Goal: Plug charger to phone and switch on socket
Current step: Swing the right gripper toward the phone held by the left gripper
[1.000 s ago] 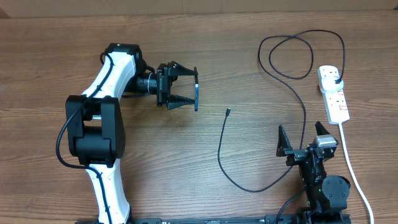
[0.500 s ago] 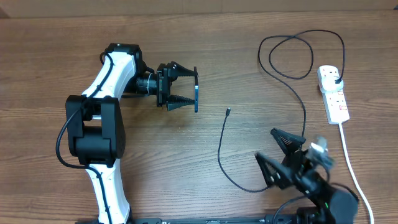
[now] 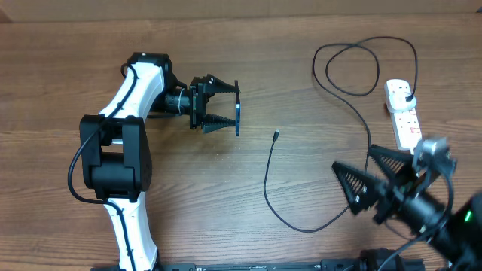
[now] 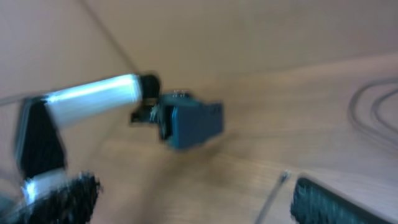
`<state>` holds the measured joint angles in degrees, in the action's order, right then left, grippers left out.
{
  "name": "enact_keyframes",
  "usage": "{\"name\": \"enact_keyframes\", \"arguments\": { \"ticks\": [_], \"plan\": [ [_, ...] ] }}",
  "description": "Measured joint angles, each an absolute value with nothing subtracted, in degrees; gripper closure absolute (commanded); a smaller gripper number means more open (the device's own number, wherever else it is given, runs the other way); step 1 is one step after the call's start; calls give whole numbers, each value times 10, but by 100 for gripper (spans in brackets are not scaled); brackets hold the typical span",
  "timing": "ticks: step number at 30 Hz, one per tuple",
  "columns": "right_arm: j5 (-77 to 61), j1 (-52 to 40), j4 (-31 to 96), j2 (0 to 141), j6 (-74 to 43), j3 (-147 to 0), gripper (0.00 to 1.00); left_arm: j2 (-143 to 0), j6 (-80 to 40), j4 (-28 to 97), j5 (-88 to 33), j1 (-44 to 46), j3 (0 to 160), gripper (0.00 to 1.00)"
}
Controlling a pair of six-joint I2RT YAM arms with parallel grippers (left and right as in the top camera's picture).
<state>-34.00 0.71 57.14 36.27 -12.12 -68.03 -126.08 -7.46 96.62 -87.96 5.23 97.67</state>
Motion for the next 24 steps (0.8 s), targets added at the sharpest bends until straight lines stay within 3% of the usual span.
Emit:
{"name": "enact_keyframes", "arguments": {
  "ticks": [3, 11, 18, 24],
  "plan": [
    [-354, 7, 655, 462, -82, -778, 0, -1261, -75, 966, -879, 52, 977, 43],
    [-428, -23, 734, 594, -55, -796, 0, -1261, -75, 966, -879, 52, 977, 42],
    [-163, -220, 768, 689, -146, -796, 0, -1261, -74, 966, -879, 52, 977, 42],
    [30, -373, 726, 760, -251, -796, 0, -1261, -74, 967, -879, 52, 977, 42]
  ]
}}
